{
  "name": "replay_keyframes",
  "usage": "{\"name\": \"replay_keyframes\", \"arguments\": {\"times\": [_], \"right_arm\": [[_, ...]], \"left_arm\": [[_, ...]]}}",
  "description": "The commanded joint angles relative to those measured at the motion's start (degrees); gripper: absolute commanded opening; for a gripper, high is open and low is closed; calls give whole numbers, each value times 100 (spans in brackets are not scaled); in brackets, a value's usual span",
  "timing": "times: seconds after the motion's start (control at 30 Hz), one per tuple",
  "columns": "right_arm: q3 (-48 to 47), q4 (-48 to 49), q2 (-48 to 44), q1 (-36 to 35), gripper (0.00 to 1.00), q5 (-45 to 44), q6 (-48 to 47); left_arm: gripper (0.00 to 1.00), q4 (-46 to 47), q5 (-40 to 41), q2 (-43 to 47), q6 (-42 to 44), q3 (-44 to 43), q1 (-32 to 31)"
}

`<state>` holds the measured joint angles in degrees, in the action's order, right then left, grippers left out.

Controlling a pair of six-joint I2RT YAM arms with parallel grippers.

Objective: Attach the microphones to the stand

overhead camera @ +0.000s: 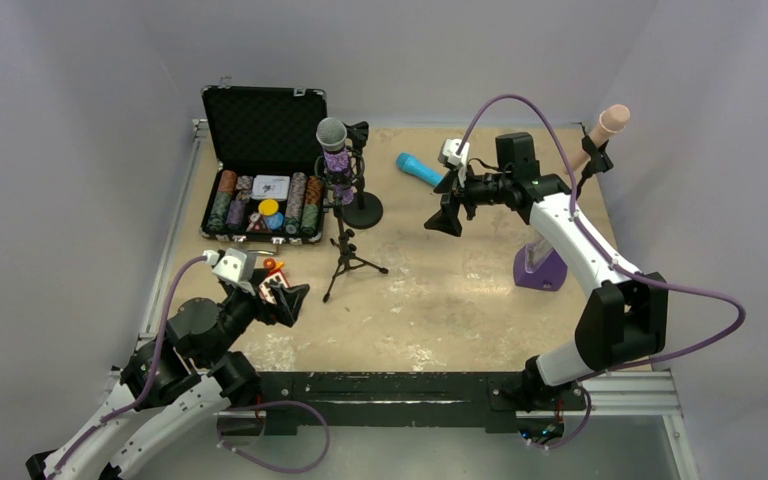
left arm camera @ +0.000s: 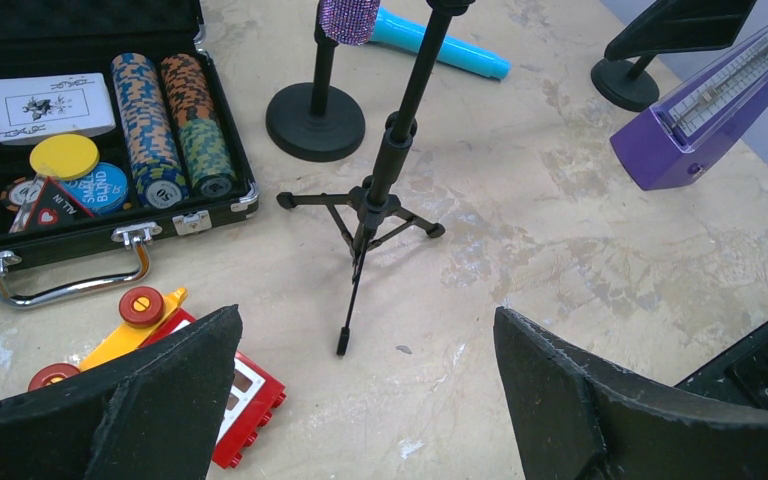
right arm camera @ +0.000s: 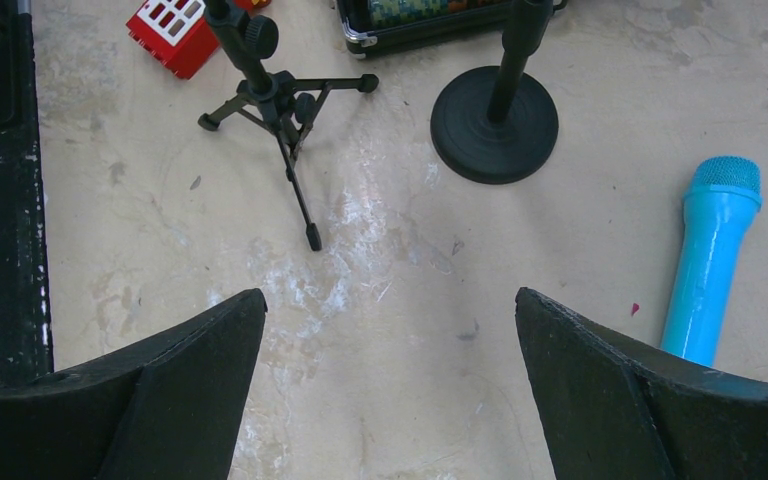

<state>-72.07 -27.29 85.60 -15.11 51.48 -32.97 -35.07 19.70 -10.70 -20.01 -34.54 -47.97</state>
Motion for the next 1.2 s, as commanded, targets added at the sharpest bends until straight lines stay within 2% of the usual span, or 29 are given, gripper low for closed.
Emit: {"name": "replay_keyframes", "arguments": {"times": [0.0,1.17], "right_arm": [[-254,136,25,-44,99,-51,68],[-246,137,79,-44,99,-53,61]], "left_arm": [[100,147,-20,33,-47,-184,42],[100,106,-97,33,-91,-178,42]]}}
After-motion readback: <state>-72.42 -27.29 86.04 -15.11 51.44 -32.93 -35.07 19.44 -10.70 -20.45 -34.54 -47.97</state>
